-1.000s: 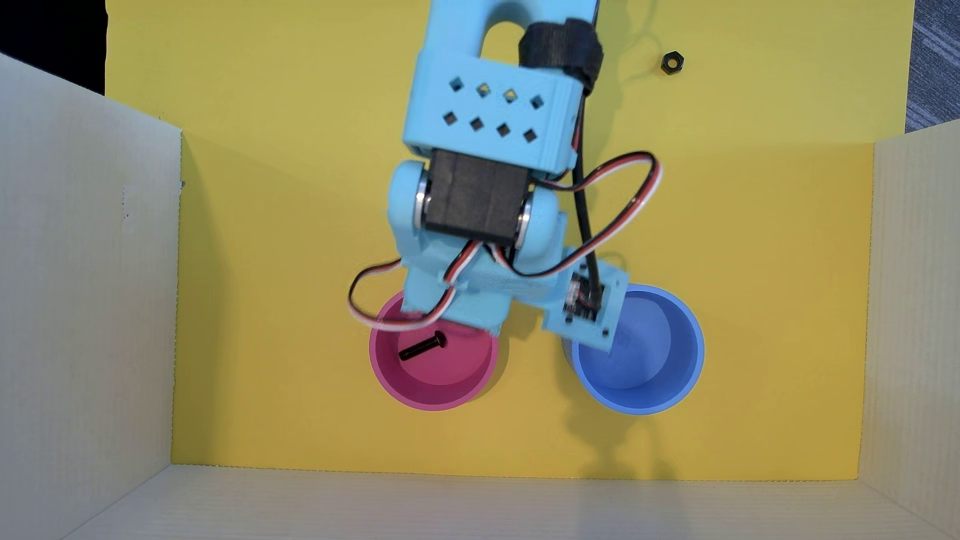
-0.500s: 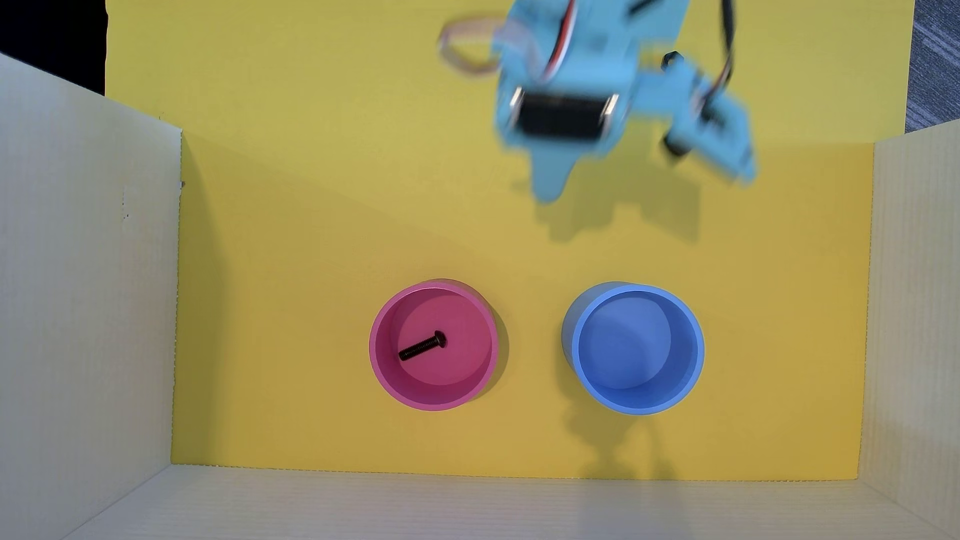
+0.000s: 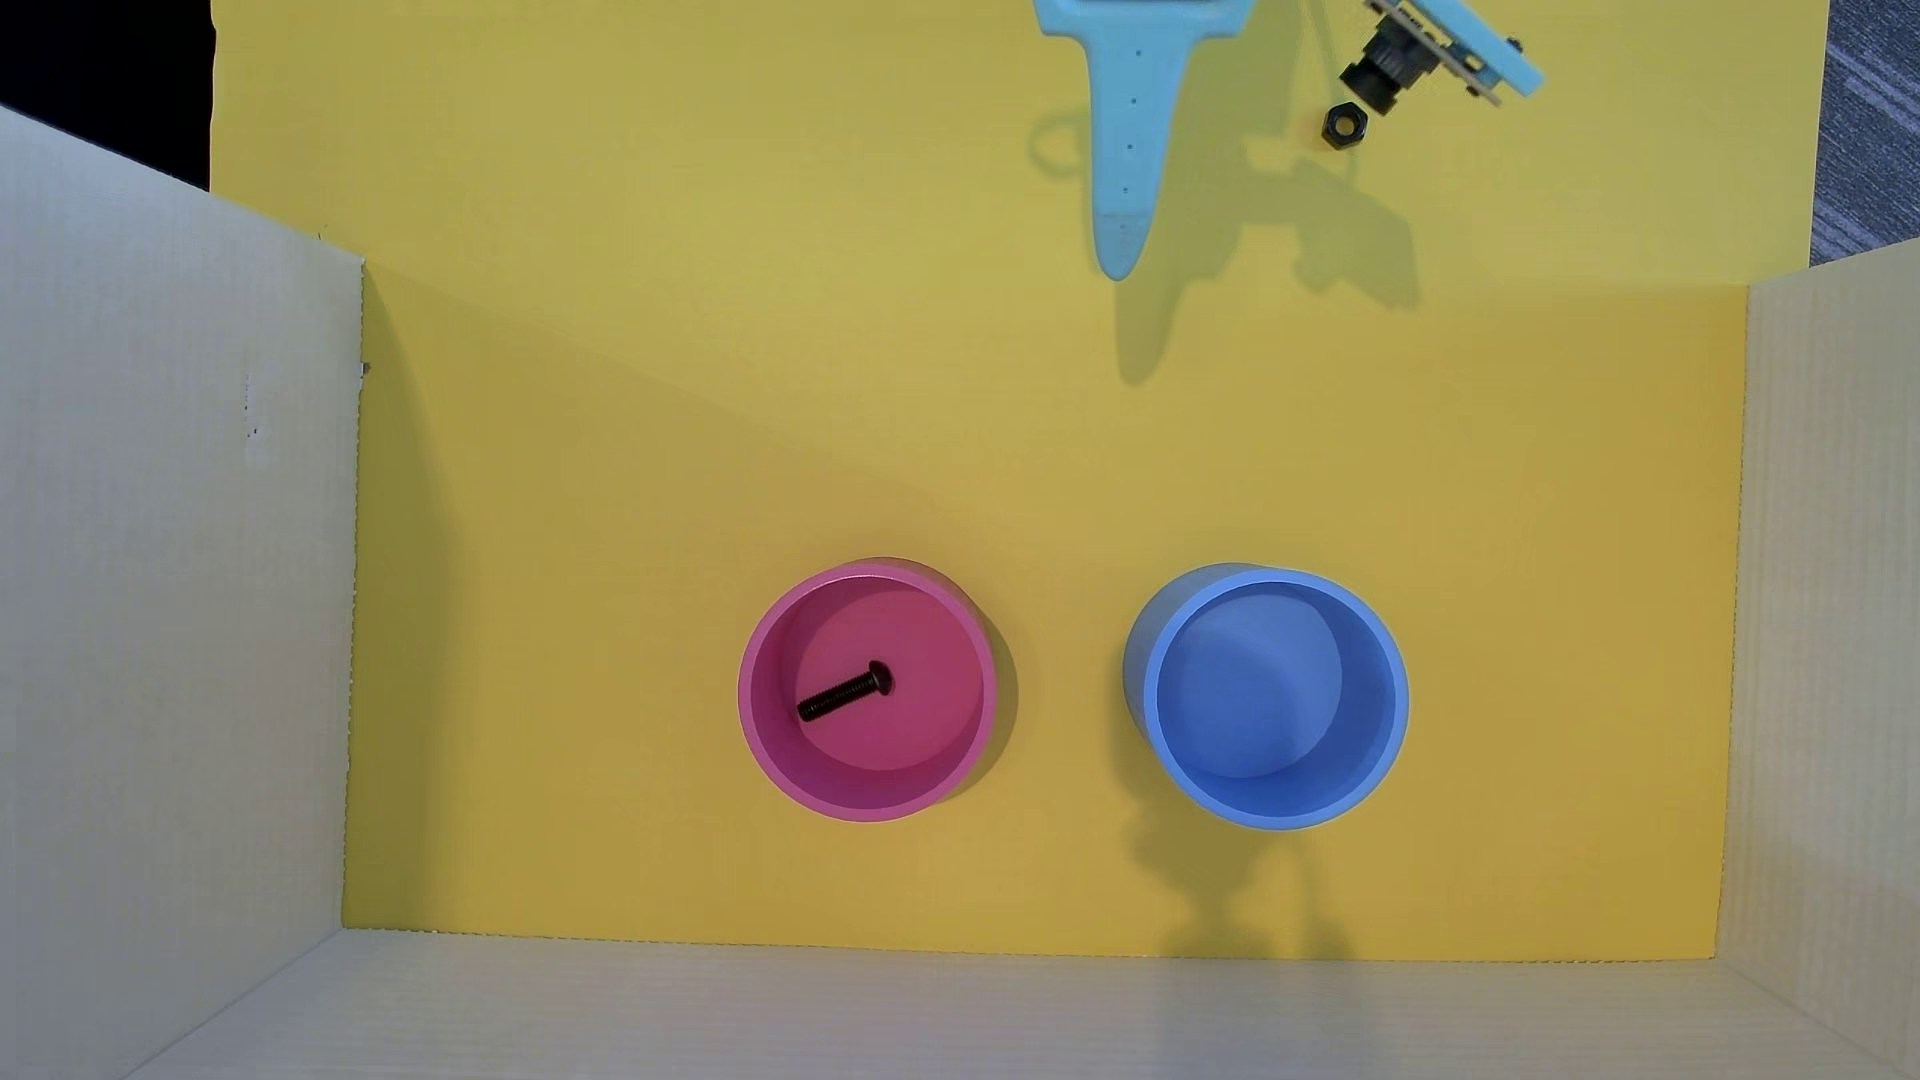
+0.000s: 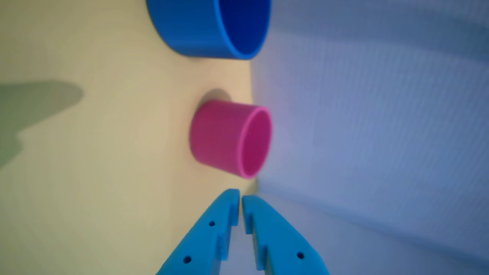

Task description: Pick up the bolt and place it in the pink box

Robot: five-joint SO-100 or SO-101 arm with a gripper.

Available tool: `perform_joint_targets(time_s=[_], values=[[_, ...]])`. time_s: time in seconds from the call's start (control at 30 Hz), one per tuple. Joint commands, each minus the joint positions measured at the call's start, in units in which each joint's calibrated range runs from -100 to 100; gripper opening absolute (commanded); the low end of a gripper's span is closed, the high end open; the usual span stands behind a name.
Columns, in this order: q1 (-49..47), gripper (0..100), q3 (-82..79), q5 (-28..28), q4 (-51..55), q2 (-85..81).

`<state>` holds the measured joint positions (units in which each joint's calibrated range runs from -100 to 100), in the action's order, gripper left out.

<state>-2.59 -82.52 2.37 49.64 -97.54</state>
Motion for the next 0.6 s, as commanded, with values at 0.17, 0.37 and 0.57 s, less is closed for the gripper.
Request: perform_joint_targets(time_s=[0.17,0.37,0.57], values=[[-0.4,2,-4.4,-7.7,11.5,-1.3],[-2.7,1,-11.9,-8.3,19.2,-1.3],[-2.6,1,-11.7,-8.5,19.2,-1.3]])
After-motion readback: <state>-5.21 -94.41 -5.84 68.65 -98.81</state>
